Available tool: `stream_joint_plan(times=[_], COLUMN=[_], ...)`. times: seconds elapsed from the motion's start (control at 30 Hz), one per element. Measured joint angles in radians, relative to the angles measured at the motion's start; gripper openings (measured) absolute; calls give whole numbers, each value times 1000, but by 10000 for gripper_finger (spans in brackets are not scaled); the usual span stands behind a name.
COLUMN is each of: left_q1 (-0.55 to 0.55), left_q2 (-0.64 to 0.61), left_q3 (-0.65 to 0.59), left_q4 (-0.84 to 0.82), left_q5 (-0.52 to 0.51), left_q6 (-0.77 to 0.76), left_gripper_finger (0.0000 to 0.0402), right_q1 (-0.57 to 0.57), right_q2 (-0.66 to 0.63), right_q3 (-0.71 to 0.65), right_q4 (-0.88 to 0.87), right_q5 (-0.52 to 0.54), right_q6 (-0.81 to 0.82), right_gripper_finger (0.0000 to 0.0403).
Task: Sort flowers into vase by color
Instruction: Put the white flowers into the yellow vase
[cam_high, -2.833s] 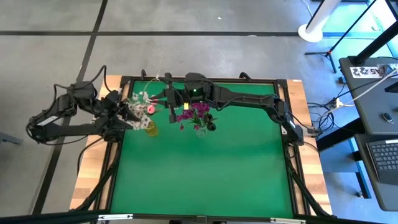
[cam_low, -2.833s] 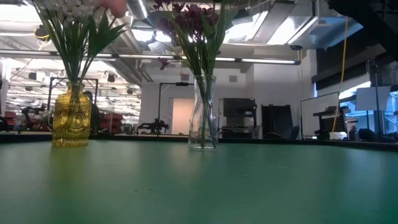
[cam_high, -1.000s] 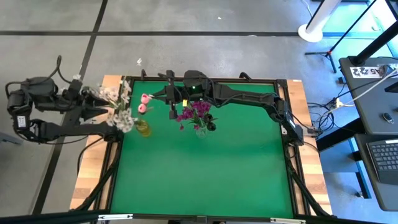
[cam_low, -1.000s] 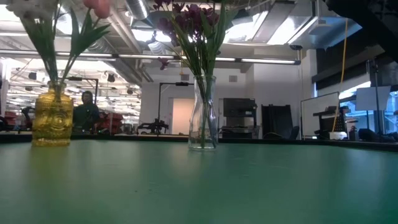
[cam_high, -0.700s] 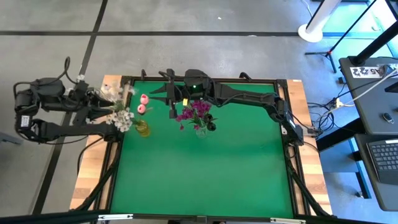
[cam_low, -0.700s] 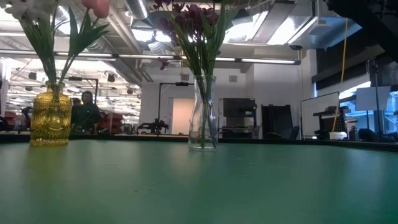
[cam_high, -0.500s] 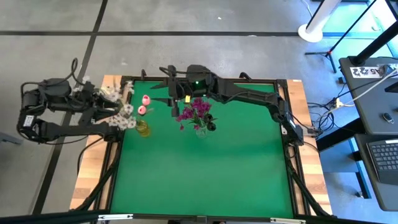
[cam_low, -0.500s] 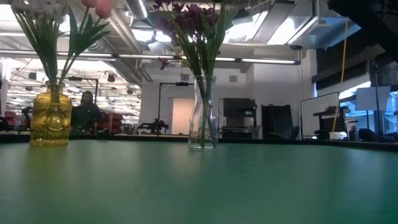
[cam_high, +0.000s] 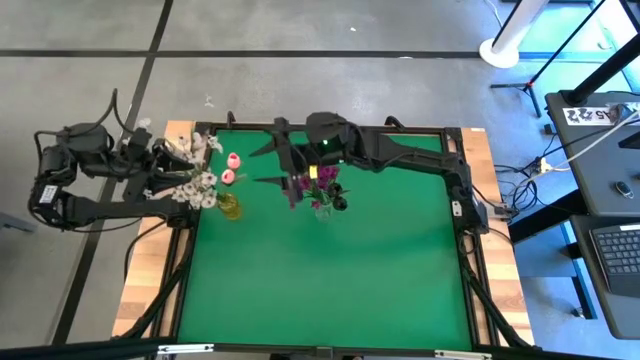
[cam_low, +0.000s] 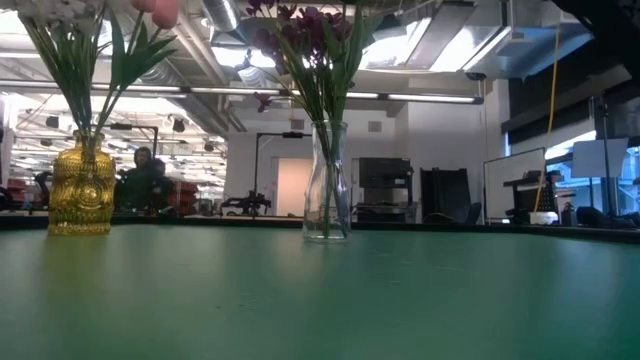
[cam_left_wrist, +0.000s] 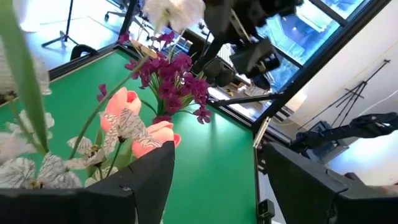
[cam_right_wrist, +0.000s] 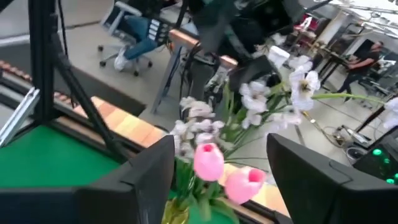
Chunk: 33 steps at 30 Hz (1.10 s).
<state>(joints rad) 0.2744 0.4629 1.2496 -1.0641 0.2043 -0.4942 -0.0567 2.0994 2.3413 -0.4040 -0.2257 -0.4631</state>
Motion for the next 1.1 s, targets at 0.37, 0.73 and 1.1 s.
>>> stream_joint_plan(times=[0.37,0.73,1.1], left_q1=[0,0,0], left_q2=[-1,-1,-29], left_q3=[-19,-157,-157], left_q4=[21,173,234], left_q5=[-39,70,63], left_q6=[80,102,166], left_gripper_finger=[245,245,245], right_q1=[30,72,70], right_q2=[-19,-26,-44], right_q3=[-4,-133,-260], right_q4=[-163,68,247], right_q5=[-140,-196,-213], right_q6=[123,146,206], right_gripper_finger=[202,163,162])
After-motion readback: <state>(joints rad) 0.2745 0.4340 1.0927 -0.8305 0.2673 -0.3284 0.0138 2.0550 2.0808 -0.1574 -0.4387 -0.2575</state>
